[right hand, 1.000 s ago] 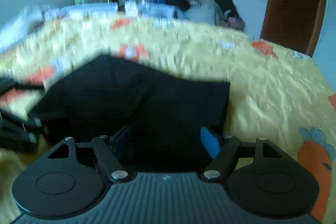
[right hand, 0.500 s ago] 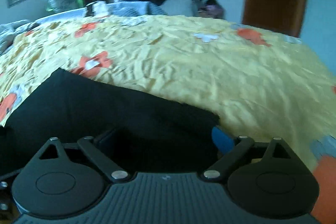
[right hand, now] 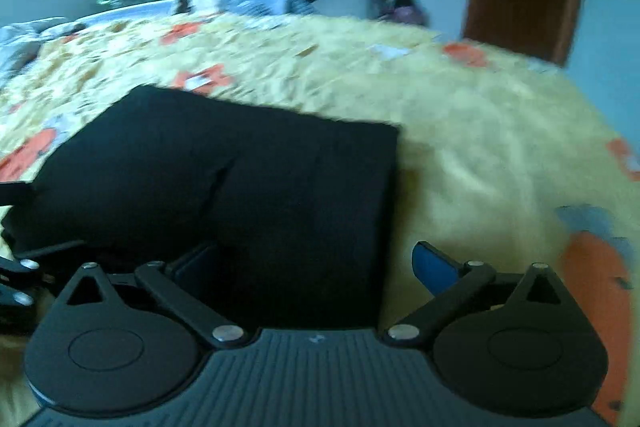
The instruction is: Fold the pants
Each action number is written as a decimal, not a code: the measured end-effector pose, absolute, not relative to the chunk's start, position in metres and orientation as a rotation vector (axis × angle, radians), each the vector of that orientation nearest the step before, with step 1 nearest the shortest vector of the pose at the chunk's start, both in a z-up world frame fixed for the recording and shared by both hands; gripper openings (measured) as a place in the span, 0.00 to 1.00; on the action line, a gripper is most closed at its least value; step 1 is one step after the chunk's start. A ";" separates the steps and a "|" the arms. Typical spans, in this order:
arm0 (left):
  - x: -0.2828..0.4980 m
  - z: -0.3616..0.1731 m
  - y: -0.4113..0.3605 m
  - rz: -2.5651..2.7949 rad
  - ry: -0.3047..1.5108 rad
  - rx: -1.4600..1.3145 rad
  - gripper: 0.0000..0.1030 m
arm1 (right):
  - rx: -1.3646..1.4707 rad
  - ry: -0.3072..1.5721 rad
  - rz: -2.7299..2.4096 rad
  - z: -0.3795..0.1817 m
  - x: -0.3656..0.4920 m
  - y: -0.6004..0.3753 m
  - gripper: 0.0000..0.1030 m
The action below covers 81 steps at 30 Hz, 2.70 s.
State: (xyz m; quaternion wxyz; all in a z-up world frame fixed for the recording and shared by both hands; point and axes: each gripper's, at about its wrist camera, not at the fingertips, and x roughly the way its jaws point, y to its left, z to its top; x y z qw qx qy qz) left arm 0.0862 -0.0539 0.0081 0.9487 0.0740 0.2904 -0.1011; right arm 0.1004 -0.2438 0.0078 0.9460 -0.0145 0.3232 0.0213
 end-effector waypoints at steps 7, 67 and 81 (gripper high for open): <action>0.091 -0.002 -0.057 -0.160 0.604 0.156 1.00 | -0.166 0.687 0.041 0.004 0.102 -0.214 1.00; 0.088 -0.004 -0.072 -0.229 0.588 0.143 1.00 | -0.072 0.590 0.033 0.003 0.060 -0.237 0.70; 0.077 -0.003 -0.068 -0.219 0.566 0.142 1.00 | -0.071 0.554 0.046 0.009 0.046 -0.220 0.72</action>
